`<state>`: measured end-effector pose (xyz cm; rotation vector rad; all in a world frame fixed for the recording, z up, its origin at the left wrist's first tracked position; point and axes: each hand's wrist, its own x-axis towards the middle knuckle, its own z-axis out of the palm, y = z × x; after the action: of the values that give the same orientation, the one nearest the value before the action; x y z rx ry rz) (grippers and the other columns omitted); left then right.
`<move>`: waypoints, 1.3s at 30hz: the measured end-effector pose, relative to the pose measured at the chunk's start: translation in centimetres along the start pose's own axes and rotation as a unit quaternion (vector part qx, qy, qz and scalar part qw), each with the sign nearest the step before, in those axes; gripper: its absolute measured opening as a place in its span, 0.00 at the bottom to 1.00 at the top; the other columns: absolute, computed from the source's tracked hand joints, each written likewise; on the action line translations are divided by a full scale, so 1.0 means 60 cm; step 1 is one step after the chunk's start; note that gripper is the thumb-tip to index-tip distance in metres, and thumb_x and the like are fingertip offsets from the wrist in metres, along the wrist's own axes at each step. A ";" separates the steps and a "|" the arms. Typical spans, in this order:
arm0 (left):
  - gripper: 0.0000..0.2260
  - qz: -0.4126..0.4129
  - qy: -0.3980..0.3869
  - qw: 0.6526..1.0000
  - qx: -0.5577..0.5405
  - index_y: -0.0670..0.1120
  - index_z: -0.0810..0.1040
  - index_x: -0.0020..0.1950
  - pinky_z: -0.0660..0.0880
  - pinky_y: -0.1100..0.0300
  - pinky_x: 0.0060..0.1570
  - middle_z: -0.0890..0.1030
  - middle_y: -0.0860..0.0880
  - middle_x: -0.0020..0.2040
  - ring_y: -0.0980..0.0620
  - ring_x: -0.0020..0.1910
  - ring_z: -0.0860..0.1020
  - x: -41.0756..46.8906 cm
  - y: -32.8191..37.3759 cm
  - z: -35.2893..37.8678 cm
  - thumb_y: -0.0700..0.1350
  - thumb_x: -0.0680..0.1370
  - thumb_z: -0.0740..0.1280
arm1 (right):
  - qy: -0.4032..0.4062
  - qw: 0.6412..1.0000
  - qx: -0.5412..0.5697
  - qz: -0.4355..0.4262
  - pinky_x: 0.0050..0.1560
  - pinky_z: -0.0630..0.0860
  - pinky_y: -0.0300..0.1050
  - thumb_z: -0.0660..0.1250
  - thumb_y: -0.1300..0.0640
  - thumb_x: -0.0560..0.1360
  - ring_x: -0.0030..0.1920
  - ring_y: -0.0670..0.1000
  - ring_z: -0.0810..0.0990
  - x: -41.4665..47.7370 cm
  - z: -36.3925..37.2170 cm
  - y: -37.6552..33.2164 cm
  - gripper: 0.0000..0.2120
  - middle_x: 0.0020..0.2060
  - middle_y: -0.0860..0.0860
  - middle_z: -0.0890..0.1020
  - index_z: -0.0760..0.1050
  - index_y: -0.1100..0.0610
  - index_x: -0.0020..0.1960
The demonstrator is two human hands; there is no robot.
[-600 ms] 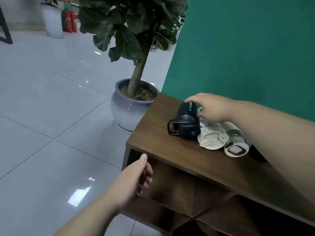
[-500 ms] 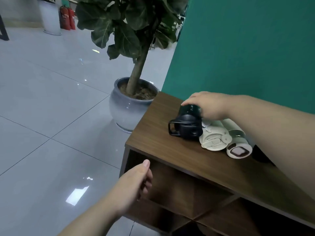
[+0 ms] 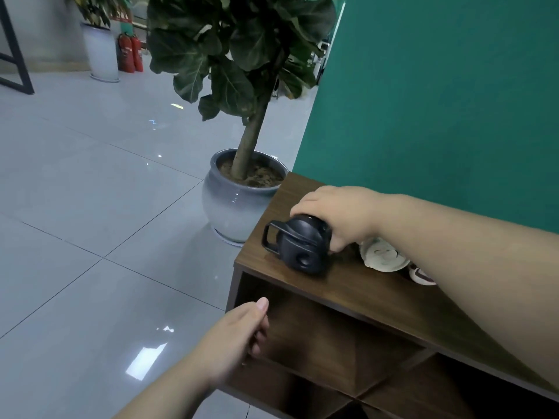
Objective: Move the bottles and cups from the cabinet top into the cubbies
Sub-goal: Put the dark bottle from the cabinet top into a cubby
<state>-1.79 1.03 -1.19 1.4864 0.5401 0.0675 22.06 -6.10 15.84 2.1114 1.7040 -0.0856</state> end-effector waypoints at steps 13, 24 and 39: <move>0.11 0.037 -0.027 0.993 0.109 0.52 0.80 0.33 0.71 0.63 0.35 0.80 0.57 0.29 0.59 0.31 0.74 -0.063 0.005 -0.020 0.58 0.59 0.69 | 0.211 0.893 0.398 0.019 0.58 0.76 0.47 0.80 0.45 0.59 0.60 0.41 0.77 -0.179 0.053 -0.240 0.34 0.58 0.39 0.79 0.72 0.42 0.62; 0.17 -0.007 -0.075 0.954 0.289 0.63 0.81 0.54 0.81 0.61 0.54 0.86 0.64 0.50 0.65 0.51 0.82 0.015 -0.141 0.005 0.57 0.67 0.76 | 0.158 0.748 0.622 0.170 0.51 0.78 0.35 0.85 0.52 0.55 0.53 0.33 0.80 -0.124 0.298 -0.301 0.36 0.52 0.31 0.81 0.71 0.30 0.55; 0.19 -0.023 0.091 0.952 0.292 0.58 0.79 0.59 0.80 0.54 0.49 0.81 0.55 0.56 0.52 0.54 0.82 0.177 -0.263 0.059 0.61 0.71 0.71 | 0.168 0.619 0.732 0.229 0.63 0.76 0.44 0.81 0.62 0.55 0.59 0.45 0.82 0.020 0.461 -0.239 0.36 0.56 0.47 0.84 0.75 0.47 0.61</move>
<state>4.45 -0.04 -19.47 2.0567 0.7896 0.0067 14.67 -12.72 -13.74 3.8307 1.0858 -1.4502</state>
